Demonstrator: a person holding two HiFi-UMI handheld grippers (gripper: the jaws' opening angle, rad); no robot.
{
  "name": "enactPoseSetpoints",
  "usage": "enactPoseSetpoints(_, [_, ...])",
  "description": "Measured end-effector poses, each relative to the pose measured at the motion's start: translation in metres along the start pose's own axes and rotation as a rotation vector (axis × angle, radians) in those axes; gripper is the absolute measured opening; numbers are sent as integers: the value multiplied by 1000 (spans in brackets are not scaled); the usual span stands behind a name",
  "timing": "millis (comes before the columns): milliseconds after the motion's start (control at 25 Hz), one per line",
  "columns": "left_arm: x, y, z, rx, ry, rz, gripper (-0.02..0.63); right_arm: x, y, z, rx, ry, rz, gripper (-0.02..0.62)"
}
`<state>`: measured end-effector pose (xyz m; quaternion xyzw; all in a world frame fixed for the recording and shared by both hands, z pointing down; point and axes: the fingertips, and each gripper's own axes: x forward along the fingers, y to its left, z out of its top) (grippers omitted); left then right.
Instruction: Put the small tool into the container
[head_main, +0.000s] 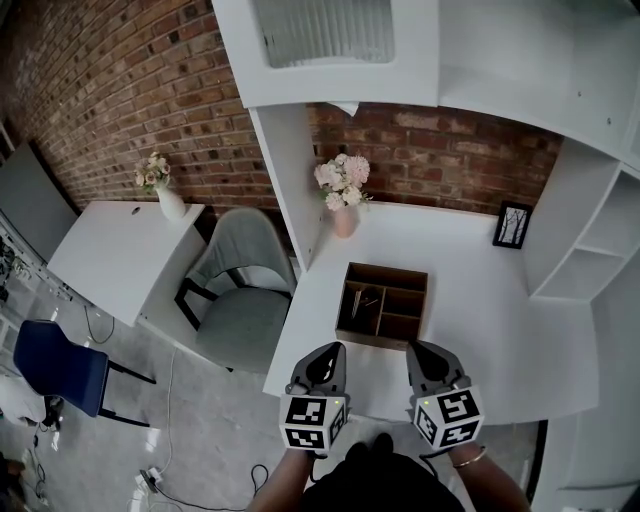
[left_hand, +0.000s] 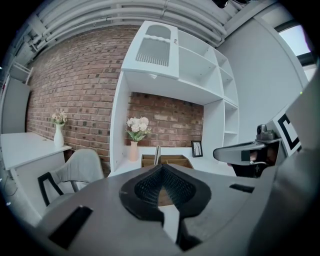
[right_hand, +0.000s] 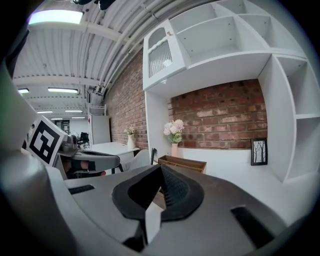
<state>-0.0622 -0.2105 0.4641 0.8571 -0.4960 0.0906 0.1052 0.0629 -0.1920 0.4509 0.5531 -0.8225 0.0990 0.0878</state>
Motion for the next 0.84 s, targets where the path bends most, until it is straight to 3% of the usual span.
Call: enactPoseSetpoints(840, [3,6,5,-2,-12,-1,9,0,1,3,-2,-11,0,3])
